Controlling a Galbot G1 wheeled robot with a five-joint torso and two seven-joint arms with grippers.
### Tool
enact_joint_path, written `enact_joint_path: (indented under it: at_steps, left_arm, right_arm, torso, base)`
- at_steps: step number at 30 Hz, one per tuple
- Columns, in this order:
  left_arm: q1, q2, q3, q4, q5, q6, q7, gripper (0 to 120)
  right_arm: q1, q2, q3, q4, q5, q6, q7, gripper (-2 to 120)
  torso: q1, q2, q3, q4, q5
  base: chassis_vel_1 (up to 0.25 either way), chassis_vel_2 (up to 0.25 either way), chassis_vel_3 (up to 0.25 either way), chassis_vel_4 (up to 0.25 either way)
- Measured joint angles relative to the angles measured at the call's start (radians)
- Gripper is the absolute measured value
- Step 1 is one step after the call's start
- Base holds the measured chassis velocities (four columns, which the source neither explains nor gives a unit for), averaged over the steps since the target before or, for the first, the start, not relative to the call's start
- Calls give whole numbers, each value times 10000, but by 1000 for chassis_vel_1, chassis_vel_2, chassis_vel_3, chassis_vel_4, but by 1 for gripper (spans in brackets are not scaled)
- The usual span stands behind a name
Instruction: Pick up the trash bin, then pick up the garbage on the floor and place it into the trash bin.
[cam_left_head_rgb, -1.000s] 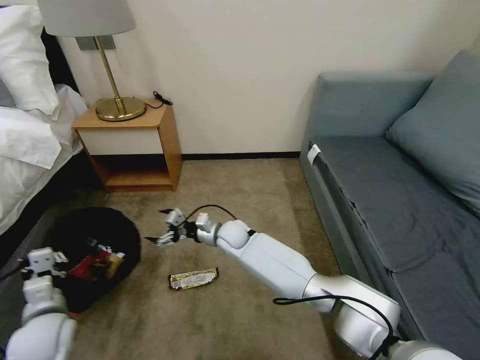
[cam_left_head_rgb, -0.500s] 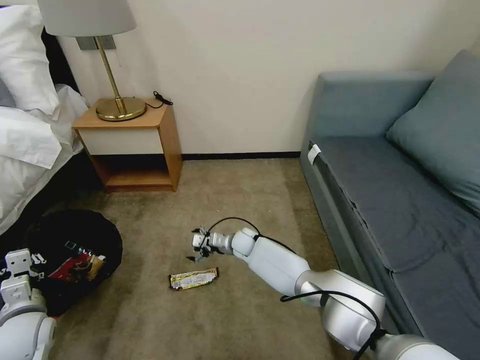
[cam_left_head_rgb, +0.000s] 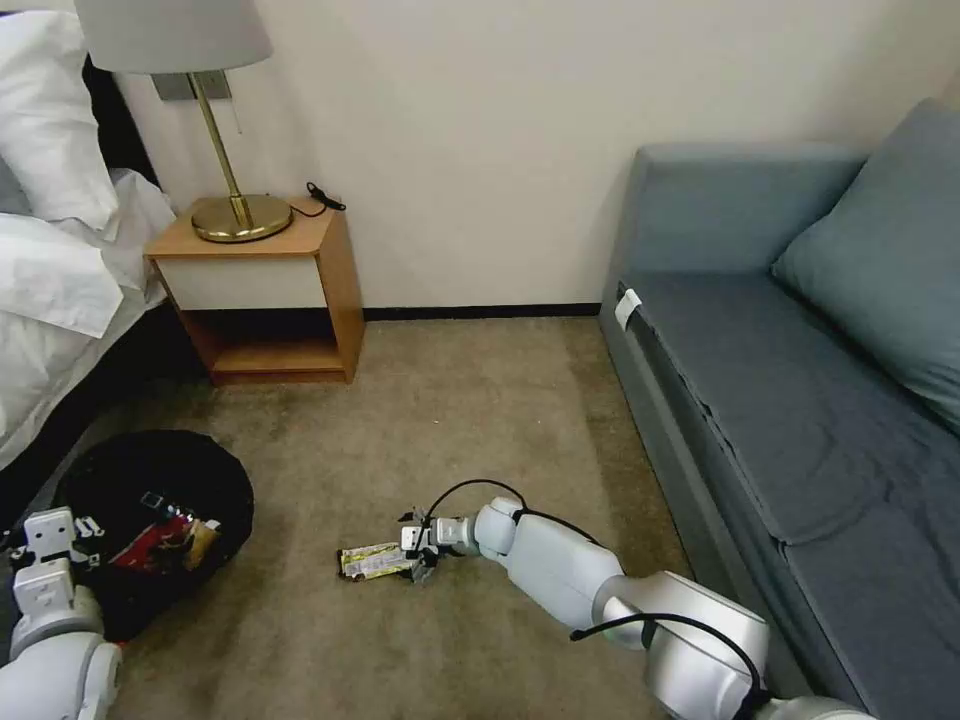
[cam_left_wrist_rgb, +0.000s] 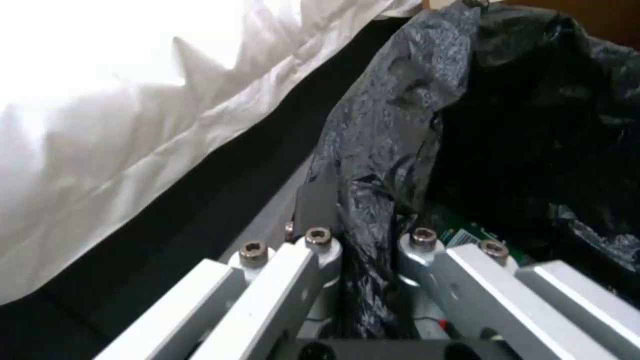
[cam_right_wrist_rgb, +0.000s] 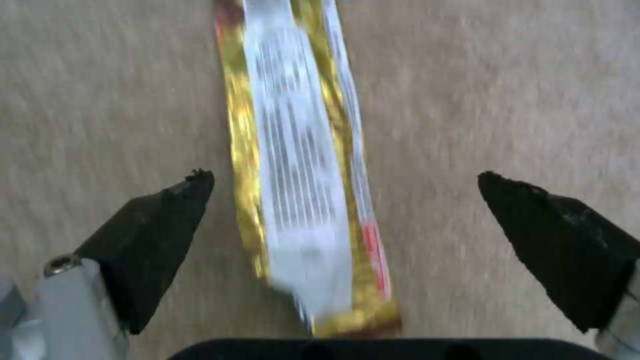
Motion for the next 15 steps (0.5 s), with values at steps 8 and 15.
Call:
enact_joint_path:
  at_steps: [8,15]
  left_arm:
    - [-60,3,106,-36,45,0,7,4]
    - [-82,7,134,-35,47,0,13,4]
  right_arm:
    - [-18,-1,652,-922,-546,269,177,100]
    - [56,-5,873,-1103,-575,310,184,100]
  torso:
    - [0,0,0,0,2]
    - [0,0,0,0,0]
  base:
    - [0,0,0,0]
    - [0,0,0,0]
